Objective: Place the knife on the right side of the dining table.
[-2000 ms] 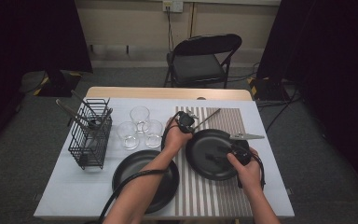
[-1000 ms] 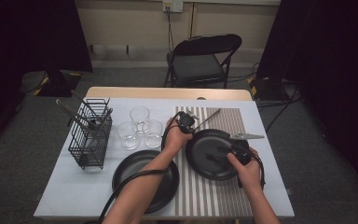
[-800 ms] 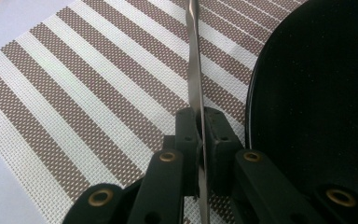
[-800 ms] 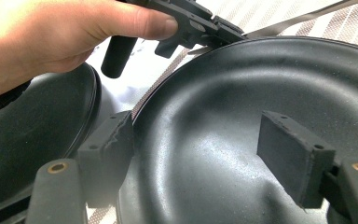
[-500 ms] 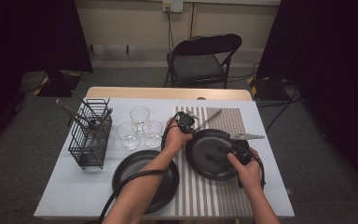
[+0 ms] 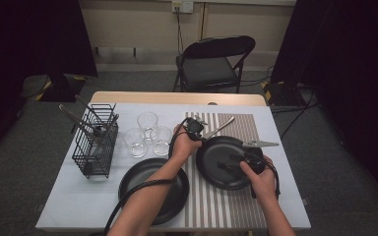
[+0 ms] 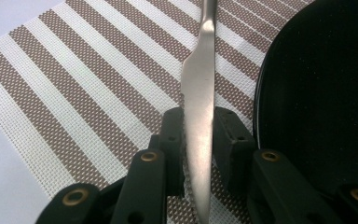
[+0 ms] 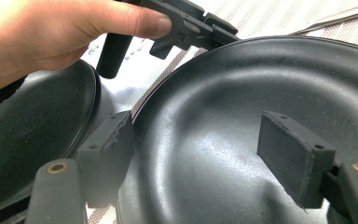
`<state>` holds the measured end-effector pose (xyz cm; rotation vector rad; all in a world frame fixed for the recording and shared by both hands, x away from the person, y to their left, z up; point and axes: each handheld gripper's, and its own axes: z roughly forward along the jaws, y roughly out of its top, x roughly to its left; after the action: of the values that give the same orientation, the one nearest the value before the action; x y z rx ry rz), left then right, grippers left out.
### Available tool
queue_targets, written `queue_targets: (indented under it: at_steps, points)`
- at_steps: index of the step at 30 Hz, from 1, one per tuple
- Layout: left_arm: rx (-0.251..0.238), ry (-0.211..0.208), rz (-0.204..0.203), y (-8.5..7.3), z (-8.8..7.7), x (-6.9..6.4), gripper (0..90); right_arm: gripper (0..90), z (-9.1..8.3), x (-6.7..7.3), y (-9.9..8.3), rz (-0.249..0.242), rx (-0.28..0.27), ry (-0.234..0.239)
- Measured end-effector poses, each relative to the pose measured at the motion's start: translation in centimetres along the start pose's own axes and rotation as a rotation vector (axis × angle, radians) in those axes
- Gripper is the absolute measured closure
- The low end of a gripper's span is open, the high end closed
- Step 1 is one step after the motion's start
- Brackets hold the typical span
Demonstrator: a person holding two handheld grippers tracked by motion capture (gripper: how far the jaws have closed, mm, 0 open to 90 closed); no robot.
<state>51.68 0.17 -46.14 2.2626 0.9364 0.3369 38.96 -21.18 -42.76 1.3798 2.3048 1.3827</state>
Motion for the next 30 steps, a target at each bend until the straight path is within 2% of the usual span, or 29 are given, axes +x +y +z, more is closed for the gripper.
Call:
queue_targets:
  at_steps: [12,20,22,23,30]
  points:
    - [0.003,-0.011,-0.036,-0.4,-0.59,0.21,75.3,26.1,-0.01,0.09,0.07,-0.007,-0.002,-0.001]
    - [0.026,-0.017,-0.032,-0.27,-0.56,0.38,75.9,26.1,-0.01,0.22,0.11,-0.002,-0.001,0.003]
    - [0.027,-0.007,-0.031,-0.21,-0.51,0.31,75.9,26.1,-0.02,0.18,0.1,-0.003,-0.002,0.001]
    - [0.029,-0.016,-0.03,-0.17,-0.49,0.38,75.9,26.1,-0.01,0.15,0.09,-0.004,-0.002,0.0]
    - [0.02,-0.015,-0.018,0.11,-0.13,0.39,76.0,26.2,0.06,0.15,0.08,0.002,-0.001,0.009]
